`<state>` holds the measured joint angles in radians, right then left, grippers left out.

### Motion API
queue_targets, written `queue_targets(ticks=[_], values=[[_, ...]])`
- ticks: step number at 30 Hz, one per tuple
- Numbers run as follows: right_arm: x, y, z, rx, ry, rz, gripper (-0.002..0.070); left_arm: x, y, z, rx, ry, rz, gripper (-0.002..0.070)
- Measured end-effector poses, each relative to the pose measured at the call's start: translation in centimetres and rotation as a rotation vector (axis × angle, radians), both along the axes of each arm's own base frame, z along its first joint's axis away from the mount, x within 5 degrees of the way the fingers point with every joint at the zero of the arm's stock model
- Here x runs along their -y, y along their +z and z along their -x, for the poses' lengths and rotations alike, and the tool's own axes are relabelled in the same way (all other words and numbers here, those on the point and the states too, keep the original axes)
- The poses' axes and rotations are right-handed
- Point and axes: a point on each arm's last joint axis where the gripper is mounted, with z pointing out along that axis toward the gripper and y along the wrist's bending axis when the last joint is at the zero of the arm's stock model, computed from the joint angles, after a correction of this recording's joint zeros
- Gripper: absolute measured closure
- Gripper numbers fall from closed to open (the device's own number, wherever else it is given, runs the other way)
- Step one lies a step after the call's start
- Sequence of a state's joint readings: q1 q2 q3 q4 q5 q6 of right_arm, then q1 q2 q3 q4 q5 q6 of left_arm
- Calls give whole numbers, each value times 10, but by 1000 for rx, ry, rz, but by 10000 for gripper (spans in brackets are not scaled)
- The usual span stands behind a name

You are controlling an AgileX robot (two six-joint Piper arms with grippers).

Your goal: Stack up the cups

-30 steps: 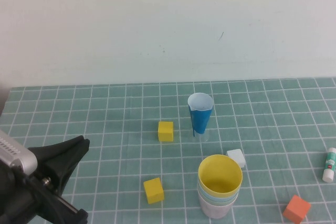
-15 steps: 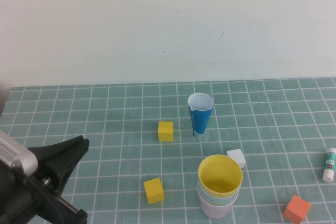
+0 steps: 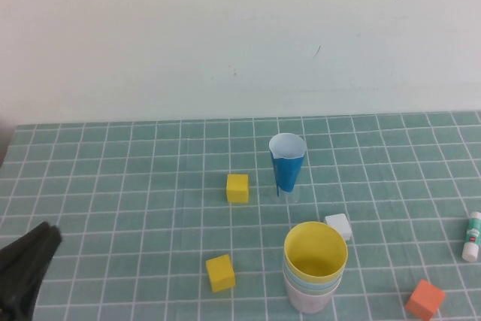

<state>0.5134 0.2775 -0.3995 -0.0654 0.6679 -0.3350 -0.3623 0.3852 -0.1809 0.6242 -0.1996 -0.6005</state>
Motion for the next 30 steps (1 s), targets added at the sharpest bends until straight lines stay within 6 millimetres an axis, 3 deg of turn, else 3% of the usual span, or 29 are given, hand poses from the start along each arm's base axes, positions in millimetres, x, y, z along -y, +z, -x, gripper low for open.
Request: queue_targets(ticks=[7, 12, 23, 30], values=[[0, 0, 0, 1, 0, -1, 678, -9, -29, 21, 152, 45, 96, 677], [0, 0, 0, 1, 0, -1, 678, -14, -29, 28, 220, 80, 180, 677], [0, 0, 0, 1, 0, -1, 678, -33, -29, 26, 156, 249, 476, 677], [0, 0, 0, 1, 0, -1, 678, -38, -42, 31, 55, 342, 460, 677]])
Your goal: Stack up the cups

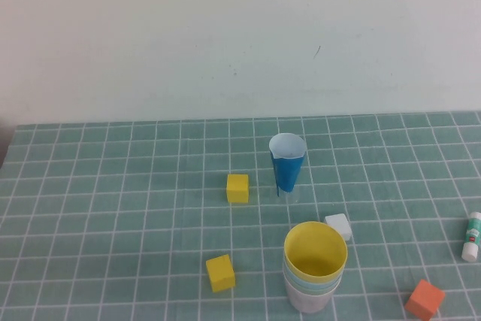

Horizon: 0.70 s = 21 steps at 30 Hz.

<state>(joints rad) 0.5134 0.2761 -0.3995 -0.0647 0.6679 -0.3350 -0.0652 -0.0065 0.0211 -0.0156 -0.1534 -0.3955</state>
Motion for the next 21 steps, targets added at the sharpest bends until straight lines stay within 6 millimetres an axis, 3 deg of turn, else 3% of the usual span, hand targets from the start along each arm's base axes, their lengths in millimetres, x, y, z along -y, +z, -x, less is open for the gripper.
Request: queue_targets(ticks=[10, 21], values=[[0, 0, 0, -1, 0, 1, 678, 0, -40, 2, -442, -7, -59, 677], [0, 0, 0, -1, 0, 1, 678, 0, -40, 2, -438, -9, -187, 677]])
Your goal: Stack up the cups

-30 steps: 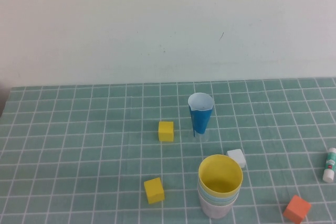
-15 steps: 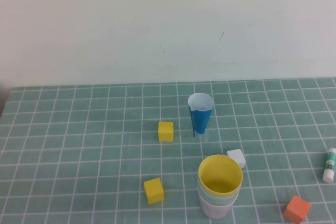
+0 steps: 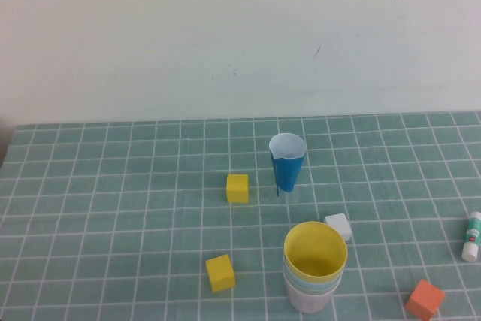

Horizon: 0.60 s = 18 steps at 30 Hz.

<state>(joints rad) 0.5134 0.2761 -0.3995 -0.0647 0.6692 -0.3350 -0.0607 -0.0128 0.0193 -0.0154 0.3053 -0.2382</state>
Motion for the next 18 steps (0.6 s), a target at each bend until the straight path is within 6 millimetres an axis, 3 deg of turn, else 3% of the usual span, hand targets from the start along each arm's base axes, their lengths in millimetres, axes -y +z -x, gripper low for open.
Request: queue_targets(ticks=[18], values=[[0, 0, 0, 0, 0, 0, 678, -1, 0, 0, 5, -21, -107, 677]])
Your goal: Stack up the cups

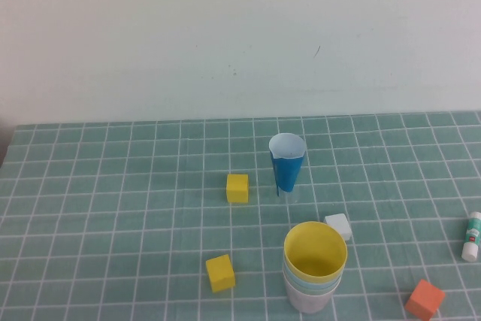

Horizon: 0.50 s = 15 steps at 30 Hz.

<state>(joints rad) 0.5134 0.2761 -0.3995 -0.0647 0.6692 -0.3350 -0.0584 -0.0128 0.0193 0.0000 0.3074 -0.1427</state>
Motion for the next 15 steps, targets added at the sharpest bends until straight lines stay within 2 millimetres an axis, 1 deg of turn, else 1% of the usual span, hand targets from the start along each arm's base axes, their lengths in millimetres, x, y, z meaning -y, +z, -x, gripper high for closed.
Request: queue_targets(ticks=[15], values=[[0, 0, 0, 4, 5, 8, 678, 0, 0, 0, 0, -1, -3, 677]])
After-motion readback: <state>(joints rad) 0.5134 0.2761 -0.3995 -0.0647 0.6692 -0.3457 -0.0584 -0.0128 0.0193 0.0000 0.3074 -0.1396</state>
